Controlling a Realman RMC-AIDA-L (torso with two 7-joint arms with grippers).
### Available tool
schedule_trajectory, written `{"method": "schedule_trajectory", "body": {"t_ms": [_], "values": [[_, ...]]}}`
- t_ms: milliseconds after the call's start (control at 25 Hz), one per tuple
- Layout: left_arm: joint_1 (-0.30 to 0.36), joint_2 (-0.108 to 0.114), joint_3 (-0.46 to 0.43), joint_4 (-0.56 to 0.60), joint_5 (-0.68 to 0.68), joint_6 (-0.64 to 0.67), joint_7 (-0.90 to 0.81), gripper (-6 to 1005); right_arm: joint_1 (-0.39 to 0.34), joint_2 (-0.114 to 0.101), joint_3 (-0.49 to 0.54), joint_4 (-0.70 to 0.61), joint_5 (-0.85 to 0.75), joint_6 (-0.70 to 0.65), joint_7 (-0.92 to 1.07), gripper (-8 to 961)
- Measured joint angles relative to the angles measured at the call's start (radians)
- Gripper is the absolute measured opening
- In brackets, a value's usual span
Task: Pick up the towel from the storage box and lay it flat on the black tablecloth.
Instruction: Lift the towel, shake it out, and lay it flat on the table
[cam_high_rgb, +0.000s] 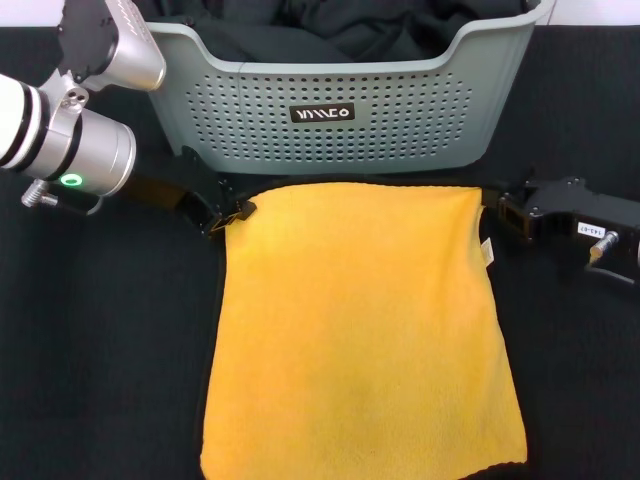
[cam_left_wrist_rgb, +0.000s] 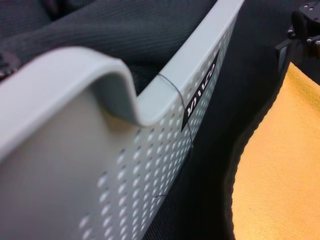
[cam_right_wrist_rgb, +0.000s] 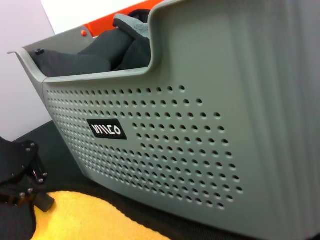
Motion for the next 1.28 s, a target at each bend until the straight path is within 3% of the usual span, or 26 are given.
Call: {"method": "schedule_trajectory", "body": {"t_ms": [400, 480, 840, 920, 1040, 1280], "values": [[0.018, 0.000, -0.009, 0.011, -0.074, -0.013, -0.005, 71, -0.008, 0.002, 0.005, -0.001, 0.007, 0.010, -0.015, 145], [0.020, 0.005, -0.010, 0.011, -0.088, -0.005, -0.002, 164, -0.011, 0.003, 0.005, -0.001, 0.010, 0.015, -0.017, 145], [0.020, 0.009, -0.010, 0.013, -0.092, 0.006, -0.001, 515, -0.022, 0.003, 0.007, -0.003, 0.016, 0.022, -0.019, 482], [0.020, 0.009, -0.010, 0.013, -0.093, 0.010, -0.001, 515, -0.022, 0.003, 0.007, -0.001, 0.016, 0.022, -0.022, 575], [0.020, 0.009, -0.010, 0.013, -0.093, 0.011, -0.001, 516, -0.022, 0.003, 0.007, 0.000, 0.016, 0.024, -0.025, 796], [0.023, 0.009, -0.010, 0.013, -0.094, 0.012, 0.000, 515, -0.031, -0.002, 0.007, 0.000, 0.017, 0.047, -0.019, 821]]}}
